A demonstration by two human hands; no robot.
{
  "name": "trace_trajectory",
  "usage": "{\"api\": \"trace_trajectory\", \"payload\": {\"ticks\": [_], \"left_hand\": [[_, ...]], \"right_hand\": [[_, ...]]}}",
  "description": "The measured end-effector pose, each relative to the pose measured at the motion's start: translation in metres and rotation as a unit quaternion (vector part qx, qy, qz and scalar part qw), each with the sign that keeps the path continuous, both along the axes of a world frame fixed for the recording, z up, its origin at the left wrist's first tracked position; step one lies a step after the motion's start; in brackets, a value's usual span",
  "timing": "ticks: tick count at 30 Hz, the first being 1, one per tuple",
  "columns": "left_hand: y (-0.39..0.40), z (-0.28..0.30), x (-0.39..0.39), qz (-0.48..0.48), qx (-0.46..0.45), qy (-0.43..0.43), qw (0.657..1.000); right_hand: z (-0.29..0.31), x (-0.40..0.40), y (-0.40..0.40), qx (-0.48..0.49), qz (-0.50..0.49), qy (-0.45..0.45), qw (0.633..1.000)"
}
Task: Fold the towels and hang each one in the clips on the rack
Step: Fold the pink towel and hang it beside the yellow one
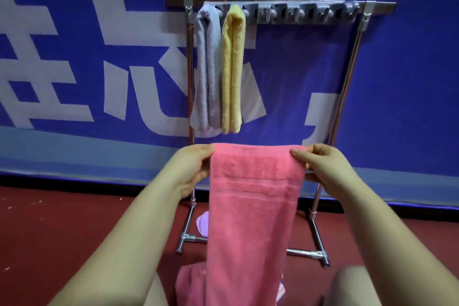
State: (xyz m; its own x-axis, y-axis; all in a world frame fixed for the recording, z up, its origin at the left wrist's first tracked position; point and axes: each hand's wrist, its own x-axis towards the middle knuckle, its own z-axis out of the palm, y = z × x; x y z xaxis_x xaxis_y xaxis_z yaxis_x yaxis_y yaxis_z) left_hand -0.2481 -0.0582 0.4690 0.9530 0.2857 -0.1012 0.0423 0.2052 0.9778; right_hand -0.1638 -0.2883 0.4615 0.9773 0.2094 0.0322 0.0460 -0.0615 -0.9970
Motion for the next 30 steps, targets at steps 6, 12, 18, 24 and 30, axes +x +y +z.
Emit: {"api": "trace_trajectory", "payload": {"ticks": [6,12,18,24,30], "left_hand": [[-0.037,-0.054,0.002,0.106,-0.15,0.013,0.983],[-0.071,-0.078,0.003,0.125,-0.132,-0.007,0.983],[-0.078,-0.084,0.003,0.118,-0.035,-0.039,0.992],[-0.074,-0.089,0.002,0.124,0.036,-0.059,0.99],[-0.067,-0.092,0.003,0.123,0.049,-0.06,0.989]], "right_hand": [[-0.046,-0.015,0.028,0.031,-0.136,-0.008,0.99],[-0.071,-0.038,0.058,0.065,-0.097,0.01,0.993],[-0.08,-0.049,0.065,0.063,-0.039,-0.005,0.997],[-0.079,-0.053,0.064,0.08,-0.001,0.002,0.997],[-0.073,-0.058,0.061,0.1,0.062,0.025,0.993]]}}
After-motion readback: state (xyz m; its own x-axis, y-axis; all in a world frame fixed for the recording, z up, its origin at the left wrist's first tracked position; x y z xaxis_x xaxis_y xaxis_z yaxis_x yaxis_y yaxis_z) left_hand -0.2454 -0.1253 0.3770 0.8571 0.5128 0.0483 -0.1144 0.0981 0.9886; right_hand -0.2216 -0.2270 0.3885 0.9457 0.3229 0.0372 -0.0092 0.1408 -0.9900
